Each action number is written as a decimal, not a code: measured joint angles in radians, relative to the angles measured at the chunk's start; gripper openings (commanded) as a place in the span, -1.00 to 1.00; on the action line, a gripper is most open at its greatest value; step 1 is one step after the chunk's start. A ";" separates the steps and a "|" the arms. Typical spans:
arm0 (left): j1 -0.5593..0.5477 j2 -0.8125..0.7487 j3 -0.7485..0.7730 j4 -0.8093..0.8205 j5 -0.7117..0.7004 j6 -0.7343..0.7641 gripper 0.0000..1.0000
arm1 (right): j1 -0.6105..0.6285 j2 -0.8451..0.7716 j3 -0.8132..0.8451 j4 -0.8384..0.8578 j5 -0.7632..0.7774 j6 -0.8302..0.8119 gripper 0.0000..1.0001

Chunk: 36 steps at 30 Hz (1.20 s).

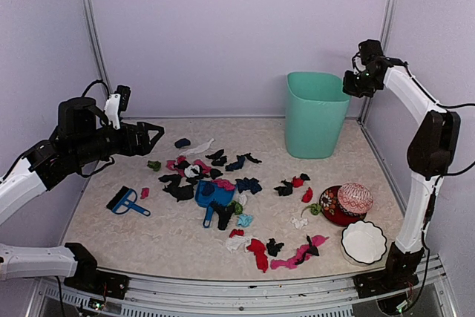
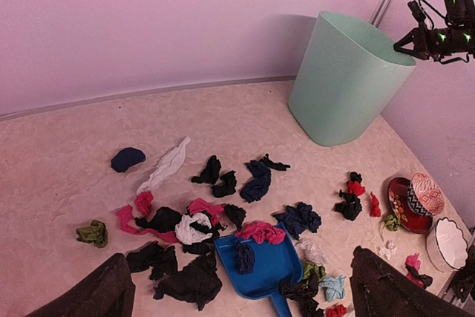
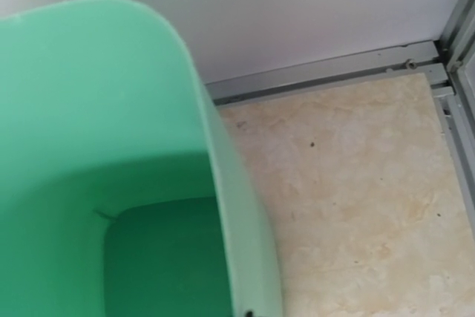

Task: Sweep away the paper scraps from the table
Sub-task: Pick up the trash bin from the corner of the board.

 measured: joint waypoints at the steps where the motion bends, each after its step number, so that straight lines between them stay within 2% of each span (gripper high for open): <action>1: 0.000 0.000 0.000 0.000 0.000 0.000 0.98 | 0.004 -0.001 0.000 0.000 0.000 0.000 -1.00; 18: 0.000 0.000 0.000 0.000 0.006 0.000 0.97 | 0.073 -0.082 0.000 0.018 -0.010 0.011 -1.00; 26: -0.009 0.027 0.013 0.018 0.074 -0.035 0.98 | 0.144 -0.126 -0.010 0.045 0.016 0.014 -1.00; 36: -0.226 0.235 0.282 0.030 -0.026 -0.084 0.98 | 0.325 -0.215 -0.131 0.099 0.133 0.002 -1.00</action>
